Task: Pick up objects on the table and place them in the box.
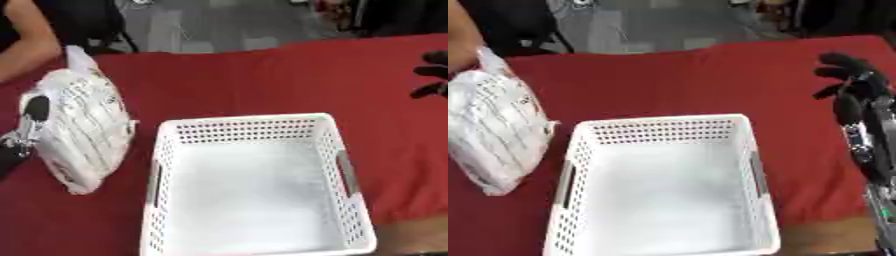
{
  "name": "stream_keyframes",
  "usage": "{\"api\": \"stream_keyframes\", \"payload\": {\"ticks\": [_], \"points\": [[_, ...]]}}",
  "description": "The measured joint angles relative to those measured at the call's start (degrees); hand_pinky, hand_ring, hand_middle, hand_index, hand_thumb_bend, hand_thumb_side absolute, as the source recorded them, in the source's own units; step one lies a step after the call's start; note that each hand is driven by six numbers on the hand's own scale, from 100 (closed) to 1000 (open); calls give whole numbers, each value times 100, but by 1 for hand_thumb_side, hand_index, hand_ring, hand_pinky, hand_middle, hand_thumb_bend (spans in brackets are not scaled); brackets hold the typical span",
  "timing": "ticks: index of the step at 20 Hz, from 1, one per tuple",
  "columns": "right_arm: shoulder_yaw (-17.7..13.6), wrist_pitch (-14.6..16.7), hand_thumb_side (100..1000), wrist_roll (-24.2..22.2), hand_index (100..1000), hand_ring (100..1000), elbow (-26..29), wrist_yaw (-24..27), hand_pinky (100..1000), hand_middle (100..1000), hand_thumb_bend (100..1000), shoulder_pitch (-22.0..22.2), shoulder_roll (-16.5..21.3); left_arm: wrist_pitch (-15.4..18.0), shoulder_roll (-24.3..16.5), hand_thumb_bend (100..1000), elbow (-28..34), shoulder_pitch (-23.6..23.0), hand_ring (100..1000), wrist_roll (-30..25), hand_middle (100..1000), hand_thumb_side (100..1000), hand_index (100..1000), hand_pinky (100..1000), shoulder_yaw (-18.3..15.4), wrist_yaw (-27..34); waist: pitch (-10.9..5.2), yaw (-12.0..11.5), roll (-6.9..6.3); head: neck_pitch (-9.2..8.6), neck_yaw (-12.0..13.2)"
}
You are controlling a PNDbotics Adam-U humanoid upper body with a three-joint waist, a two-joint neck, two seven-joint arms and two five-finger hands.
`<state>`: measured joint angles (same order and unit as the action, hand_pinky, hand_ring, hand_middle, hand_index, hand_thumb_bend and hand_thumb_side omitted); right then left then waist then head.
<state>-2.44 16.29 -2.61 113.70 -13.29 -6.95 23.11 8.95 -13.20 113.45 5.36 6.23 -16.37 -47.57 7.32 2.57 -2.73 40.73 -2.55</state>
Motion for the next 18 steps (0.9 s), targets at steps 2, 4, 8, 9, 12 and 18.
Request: {"api": "stream_keyframes", "payload": {"ticks": [2, 4, 8, 9, 12, 18], "points": [[0, 0, 930, 0, 894, 776, 0, 0, 582, 804, 409, 0, 0, 27, 0, 1000, 0, 0, 858, -62, 903, 771, 934, 776, 22, 0, 0, 0, 0, 0, 0], [0, 0, 929, 0, 894, 776, 0, 0, 581, 804, 409, 0, 0, 50, 1, 1000, 0, 0, 858, -168, 903, 746, 934, 776, 33, 1, 0, 0, 0, 0, 0], [0, 0, 929, 0, 894, 776, 0, 0, 581, 804, 409, 0, 0, 64, 1, 1000, 0, 0, 859, -318, 903, 735, 935, 777, 32, 2, 0, 0, 0, -1, 0], [0, 0, 929, 0, 894, 776, 0, 0, 581, 804, 408, 0, 0, 63, 1, 1000, 0, 0, 859, -337, 903, 734, 935, 776, 32, 2, 0, 0, 0, -1, 0], [0, 0, 930, 0, 893, 776, 0, 0, 581, 804, 408, 0, 0, 62, 1, 1000, 0, 0, 859, -374, 904, 739, 936, 777, 32, 2, 0, 0, 0, -1, 0], [0, 0, 929, 0, 893, 776, 0, 0, 581, 804, 407, 0, 0, 46, 1, 1000, 0, 0, 860, -392, 905, 749, 936, 777, 31, -3, 0, 0, 0, -2, 0]]}}
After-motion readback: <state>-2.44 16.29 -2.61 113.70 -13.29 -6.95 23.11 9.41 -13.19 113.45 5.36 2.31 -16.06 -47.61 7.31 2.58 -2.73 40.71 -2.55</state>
